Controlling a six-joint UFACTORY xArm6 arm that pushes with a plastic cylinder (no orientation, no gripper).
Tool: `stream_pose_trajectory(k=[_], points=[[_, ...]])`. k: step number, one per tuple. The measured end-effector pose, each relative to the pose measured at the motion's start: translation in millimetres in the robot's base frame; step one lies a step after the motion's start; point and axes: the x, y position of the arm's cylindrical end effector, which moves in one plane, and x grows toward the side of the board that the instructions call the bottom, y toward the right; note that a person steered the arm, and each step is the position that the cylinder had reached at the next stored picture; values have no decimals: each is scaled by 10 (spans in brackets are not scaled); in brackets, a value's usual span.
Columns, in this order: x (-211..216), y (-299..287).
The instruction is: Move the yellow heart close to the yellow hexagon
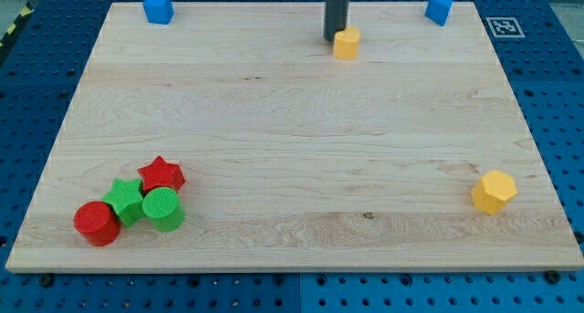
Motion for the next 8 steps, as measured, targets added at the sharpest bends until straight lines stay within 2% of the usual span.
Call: stream_pose_trajectory(k=[3, 5, 8], points=[[636, 774], [1163, 784], [1276, 367]])
